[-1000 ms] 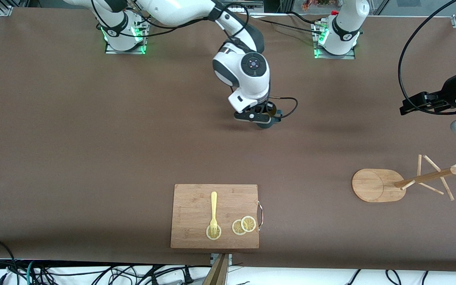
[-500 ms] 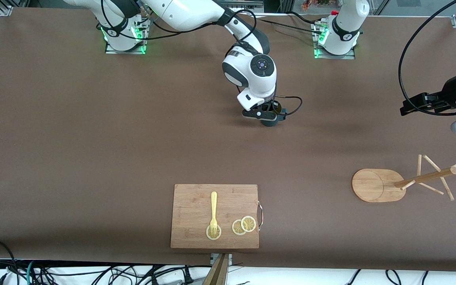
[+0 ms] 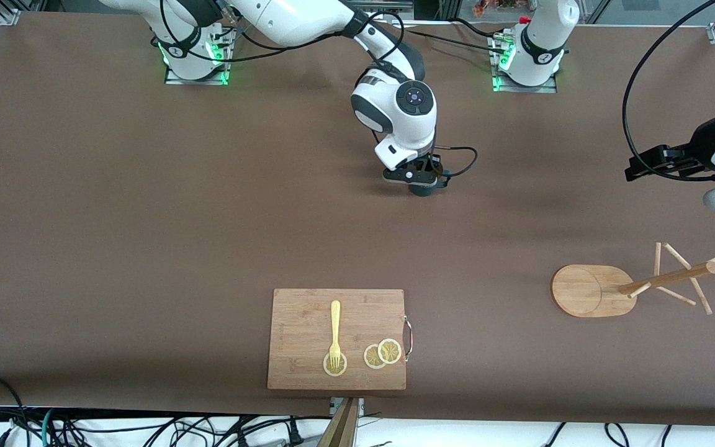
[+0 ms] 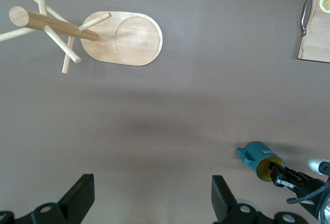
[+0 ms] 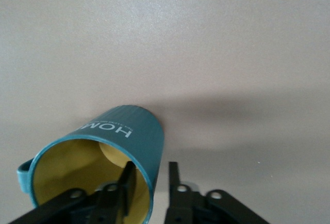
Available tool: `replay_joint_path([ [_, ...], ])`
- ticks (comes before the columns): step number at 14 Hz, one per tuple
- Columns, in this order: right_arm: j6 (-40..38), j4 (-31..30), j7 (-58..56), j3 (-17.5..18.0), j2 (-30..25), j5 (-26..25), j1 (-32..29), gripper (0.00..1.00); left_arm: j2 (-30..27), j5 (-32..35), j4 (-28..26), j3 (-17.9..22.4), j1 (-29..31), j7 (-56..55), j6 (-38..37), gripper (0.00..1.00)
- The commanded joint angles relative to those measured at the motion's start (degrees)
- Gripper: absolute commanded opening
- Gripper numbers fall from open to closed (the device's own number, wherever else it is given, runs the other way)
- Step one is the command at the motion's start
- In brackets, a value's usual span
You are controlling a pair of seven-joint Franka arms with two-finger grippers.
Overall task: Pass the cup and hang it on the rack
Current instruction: 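Lift the teal mug with the right gripper and carry it toward the table middle, then set the mug down, open the right gripper and withdraw it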
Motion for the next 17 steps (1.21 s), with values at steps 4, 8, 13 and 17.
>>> replay_joint_path([
  [4, -3.91, 1.23, 0.27, -0.71, -2.83, -0.7, 0.15, 0.52, 1.22, 0.82, 2.6, -0.1, 0.11, 1.17, -0.36, 1.0],
  [8, -9.53, 1.23, -0.18, -0.01, -11.26, 0.26, -3.44, 1.0, 1.31, 0.82, 2.78, -0.1, 0.28, 1.26, -0.45, 1.0],
  [13, -18.76, 0.79, -5.42, -0.27, -21.38, 1.23, -16.07, 1.0, 1.31, 0.82, 2.78, -0.1, 0.37, 1.26, -0.45, 1.0],
  [17, -28.86, 0.09, -17.46, -1.58, -27.79, 8.26, -26.9, 1.0, 1.31, 0.73, 2.78, -0.1, 0.37, 1.35, -0.45, 1.0],
])
